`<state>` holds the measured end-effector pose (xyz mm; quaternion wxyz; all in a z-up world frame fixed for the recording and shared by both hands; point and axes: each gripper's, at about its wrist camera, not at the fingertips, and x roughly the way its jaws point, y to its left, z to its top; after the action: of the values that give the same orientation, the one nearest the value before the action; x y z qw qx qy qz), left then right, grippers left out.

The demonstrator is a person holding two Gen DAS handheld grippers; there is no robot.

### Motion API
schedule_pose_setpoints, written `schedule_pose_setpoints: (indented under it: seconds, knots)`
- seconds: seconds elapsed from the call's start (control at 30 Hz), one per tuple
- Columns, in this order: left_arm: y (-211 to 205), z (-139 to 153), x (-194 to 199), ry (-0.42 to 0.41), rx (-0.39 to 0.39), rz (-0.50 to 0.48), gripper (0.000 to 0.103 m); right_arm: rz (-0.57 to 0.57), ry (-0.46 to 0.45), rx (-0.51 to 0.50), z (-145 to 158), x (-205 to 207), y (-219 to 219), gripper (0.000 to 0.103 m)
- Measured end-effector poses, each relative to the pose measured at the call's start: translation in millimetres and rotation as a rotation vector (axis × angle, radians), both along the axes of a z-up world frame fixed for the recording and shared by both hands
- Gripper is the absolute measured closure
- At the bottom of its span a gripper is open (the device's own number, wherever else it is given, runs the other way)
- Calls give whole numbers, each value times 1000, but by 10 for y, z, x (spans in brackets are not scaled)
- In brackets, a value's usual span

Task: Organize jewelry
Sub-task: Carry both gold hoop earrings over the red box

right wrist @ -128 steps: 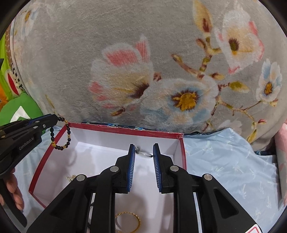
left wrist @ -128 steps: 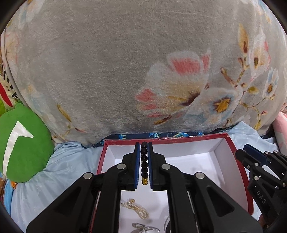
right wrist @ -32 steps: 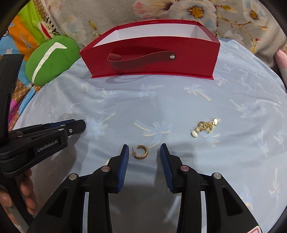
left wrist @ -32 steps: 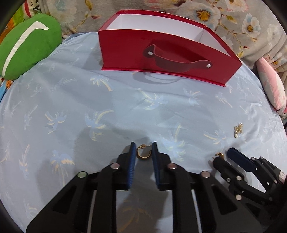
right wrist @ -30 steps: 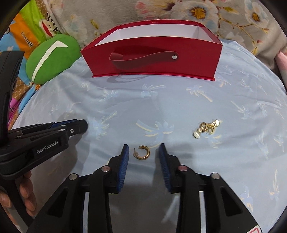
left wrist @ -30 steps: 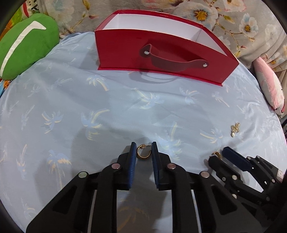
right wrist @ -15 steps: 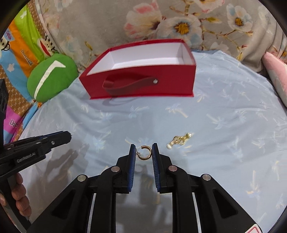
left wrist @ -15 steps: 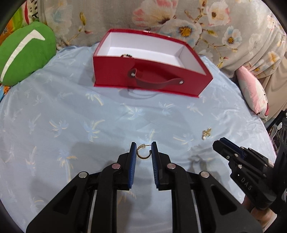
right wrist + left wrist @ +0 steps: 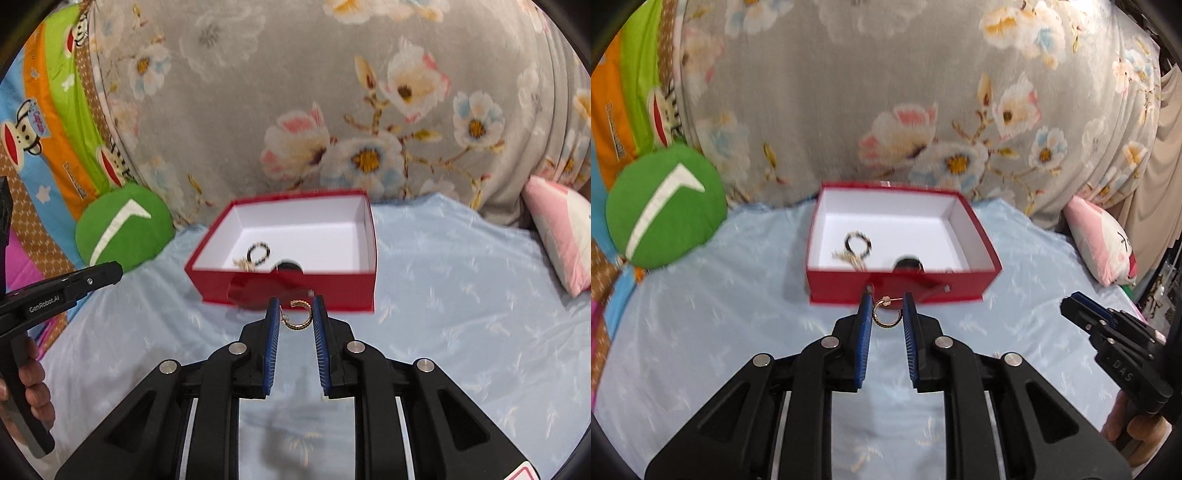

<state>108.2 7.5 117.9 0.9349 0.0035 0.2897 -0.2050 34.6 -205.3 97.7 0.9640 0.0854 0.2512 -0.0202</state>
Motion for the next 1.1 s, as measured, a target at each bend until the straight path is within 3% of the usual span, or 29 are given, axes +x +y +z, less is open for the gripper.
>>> schedule_pose_setpoints:
  seconds: [0.27,0.47,0.7,1.1]
  knots:
    - [-253,545,416,-141,49,36,87,18,-126,-63,652,454,-37,86]
    - [-497,678,919,-183,70,85,87,9,-142,-94,831,990,-61,86]
    - [-669,450,1537,-131,101,125,87,-5,-99,-79,712,1581,-197,86]
    - [-882,-161,2279,-10,145,158,87,-18,27,-75,118,2355,-339,86]
